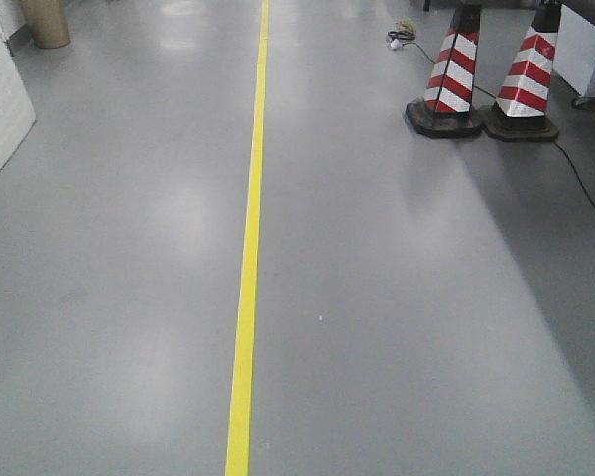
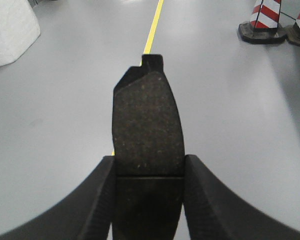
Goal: Move and align brake pads A on conveyor
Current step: 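Drive along the yellow floor line past the striped cones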
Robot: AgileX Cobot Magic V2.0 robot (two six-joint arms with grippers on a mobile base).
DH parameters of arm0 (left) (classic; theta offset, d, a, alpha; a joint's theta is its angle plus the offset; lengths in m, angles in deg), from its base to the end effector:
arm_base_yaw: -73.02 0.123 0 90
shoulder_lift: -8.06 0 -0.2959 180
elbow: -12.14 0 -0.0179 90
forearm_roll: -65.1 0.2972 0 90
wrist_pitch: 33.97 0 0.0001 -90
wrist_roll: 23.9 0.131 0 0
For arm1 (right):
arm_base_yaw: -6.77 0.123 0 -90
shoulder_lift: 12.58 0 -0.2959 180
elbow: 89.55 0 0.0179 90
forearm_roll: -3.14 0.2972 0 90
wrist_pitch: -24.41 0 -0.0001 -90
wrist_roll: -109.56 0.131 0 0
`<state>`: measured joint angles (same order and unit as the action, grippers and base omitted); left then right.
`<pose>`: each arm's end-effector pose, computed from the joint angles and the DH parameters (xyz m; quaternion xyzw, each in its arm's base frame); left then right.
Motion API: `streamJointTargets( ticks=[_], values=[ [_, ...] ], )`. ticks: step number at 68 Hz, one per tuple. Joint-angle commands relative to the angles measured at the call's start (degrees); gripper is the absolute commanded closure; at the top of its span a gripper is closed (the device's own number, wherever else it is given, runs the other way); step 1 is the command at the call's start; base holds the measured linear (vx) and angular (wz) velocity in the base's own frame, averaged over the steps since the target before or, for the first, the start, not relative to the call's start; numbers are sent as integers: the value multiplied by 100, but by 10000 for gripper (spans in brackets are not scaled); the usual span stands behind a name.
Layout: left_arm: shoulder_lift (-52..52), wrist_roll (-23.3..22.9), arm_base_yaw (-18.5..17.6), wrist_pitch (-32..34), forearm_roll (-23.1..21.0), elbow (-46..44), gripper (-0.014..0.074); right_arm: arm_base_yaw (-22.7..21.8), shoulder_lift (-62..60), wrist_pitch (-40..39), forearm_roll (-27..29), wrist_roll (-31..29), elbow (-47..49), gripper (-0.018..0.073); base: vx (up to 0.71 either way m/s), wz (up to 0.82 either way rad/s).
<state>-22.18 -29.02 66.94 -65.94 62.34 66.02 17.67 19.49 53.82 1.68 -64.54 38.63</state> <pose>0.1545 -0.0198 0.2627 -0.0035 0.8483 -0.0732 0.5245 0.1605 0.0292 0.2777 -0.0423 0.8342 0.0691 0.5455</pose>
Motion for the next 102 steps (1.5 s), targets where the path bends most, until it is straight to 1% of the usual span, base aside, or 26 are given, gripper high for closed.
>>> streamJointTargets(
  ticks=[1, 70, 102],
  values=[
    [-25, -37, -22, 525, -39, -167, 603, -6, 32, -503, -45, -39, 175, 571, 73, -1],
    [-25, -37, -22, 525, -39, -167, 603, -6, 32, -503, -45, -39, 175, 571, 72, -2],
    [-25, -37, -22, 525, -39, -167, 603, -6, 32, -502, -45, -39, 175, 571, 71, 7]
  ],
)
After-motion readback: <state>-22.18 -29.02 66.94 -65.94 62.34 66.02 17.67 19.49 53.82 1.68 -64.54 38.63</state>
